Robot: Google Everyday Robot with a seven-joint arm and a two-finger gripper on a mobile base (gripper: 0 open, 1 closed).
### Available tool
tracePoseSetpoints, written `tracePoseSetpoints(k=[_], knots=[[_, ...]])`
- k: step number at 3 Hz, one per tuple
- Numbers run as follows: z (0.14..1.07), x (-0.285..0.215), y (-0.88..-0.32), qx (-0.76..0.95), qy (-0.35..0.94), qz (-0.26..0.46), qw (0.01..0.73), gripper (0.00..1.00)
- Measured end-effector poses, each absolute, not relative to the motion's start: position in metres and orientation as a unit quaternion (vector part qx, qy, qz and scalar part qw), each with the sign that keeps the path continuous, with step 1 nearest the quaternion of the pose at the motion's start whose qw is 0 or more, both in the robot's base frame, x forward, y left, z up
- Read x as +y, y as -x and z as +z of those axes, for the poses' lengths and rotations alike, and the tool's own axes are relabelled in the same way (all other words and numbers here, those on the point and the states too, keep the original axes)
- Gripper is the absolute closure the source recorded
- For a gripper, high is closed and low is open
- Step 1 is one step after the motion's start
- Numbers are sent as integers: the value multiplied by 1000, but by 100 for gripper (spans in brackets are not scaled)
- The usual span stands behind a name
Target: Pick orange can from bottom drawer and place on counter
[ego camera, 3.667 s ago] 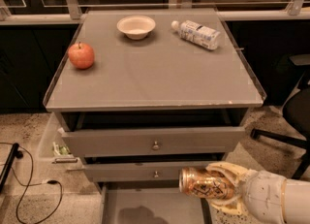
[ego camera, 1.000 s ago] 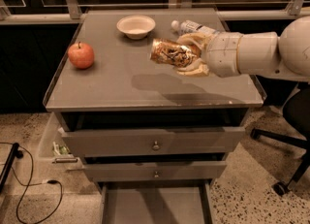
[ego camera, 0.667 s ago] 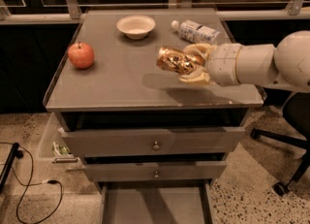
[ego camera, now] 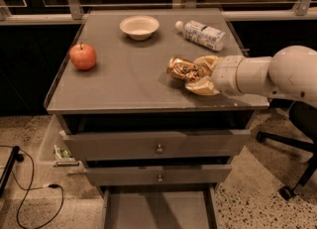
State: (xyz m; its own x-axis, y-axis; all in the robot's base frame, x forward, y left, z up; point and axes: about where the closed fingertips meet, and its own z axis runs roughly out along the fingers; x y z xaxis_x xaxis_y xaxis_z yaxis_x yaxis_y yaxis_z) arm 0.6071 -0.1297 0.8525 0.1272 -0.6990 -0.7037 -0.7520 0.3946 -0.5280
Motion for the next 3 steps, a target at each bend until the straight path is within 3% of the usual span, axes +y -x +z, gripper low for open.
tracePoseSetpoints(k=[1,3], knots=[[852,-130,-607,664,545,28,511,81],[852,-130,-607,664,545,28,511,35]])
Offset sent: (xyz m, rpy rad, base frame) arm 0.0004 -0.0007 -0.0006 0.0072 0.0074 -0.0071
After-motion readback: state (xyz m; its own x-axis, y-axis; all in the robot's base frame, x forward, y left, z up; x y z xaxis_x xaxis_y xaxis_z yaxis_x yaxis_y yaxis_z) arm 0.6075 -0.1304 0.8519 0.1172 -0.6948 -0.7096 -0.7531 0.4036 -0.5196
